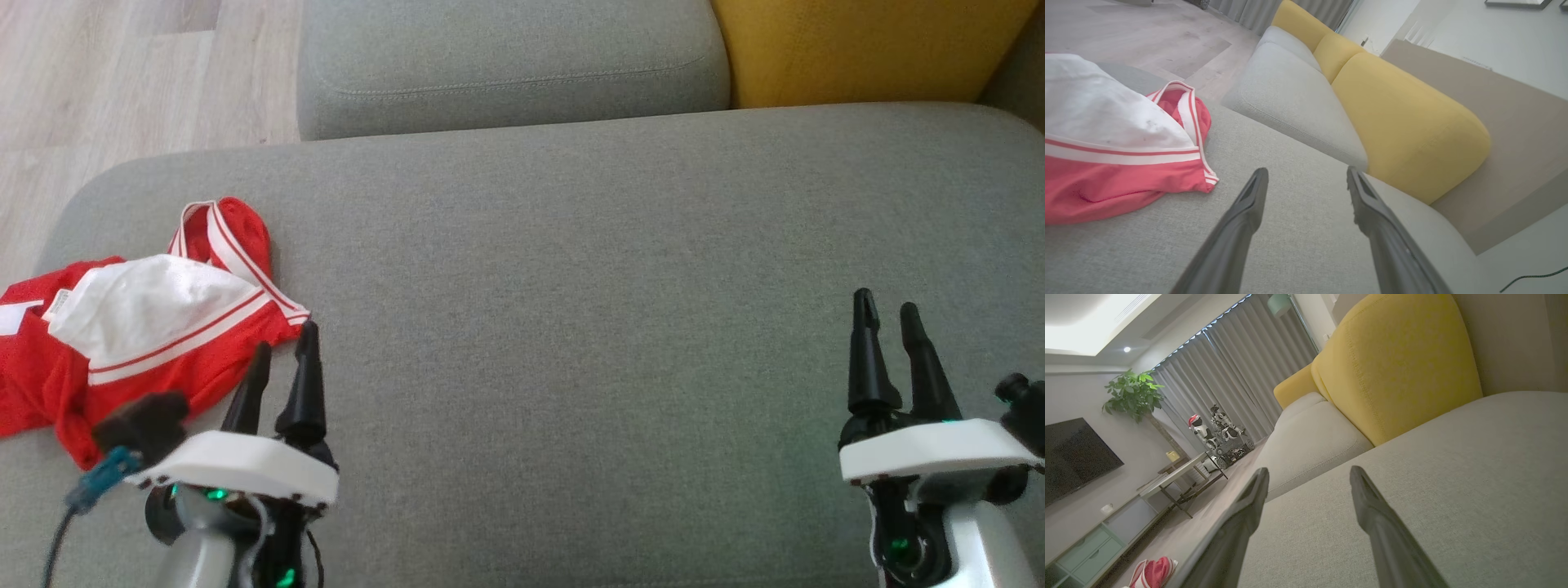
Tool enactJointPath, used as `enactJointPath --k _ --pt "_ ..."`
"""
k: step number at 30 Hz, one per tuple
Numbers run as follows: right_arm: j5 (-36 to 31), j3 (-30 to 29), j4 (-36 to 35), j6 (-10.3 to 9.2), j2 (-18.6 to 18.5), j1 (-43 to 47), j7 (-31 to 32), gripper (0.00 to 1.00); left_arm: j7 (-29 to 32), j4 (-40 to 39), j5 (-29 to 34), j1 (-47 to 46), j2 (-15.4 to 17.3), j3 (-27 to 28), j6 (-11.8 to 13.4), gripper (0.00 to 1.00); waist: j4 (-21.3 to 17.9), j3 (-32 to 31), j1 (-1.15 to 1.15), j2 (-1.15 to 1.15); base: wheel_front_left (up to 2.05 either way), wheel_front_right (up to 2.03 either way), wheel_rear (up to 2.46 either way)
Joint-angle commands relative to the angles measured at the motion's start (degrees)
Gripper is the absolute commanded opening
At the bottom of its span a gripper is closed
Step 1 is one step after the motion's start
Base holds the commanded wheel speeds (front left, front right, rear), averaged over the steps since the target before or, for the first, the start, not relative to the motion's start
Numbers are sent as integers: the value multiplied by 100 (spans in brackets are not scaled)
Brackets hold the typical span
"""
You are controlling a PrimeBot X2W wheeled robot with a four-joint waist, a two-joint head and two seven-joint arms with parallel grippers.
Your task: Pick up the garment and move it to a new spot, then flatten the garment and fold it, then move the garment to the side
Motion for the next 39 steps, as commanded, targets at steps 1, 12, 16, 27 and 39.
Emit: enactJointPath --k 1,12,16,27,39 --pt "-319 120 -254 -2 -35 -270 -91 100 -109 -213 308 -416 196 -87 174 100 2 -4 0 0 0 0 0" --pt "-1321 227 -290 -3 -39 -276 -259 100 -276 -48 1128 -690 743 -1119 1005 100 5 -23 0 0 0 0 0" --pt "-1676 244 -299 -3 -40 -269 -327 100 -343 10 1387 -804 906 -1463 1345 100 10 -31 0 0 0 0 0" --pt "-2410 284 -242 -3 -44 -275 -513 100 -527 109 1961 -1063 1258 -2230 2040 100 34 -56 0 0 0 0 0" --pt "-2567 405 -37 -4 -48 -235 -716 100 -728 86 2172 -1059 1366 -2585 2508 100 38 -70 0 0 0 0 0"
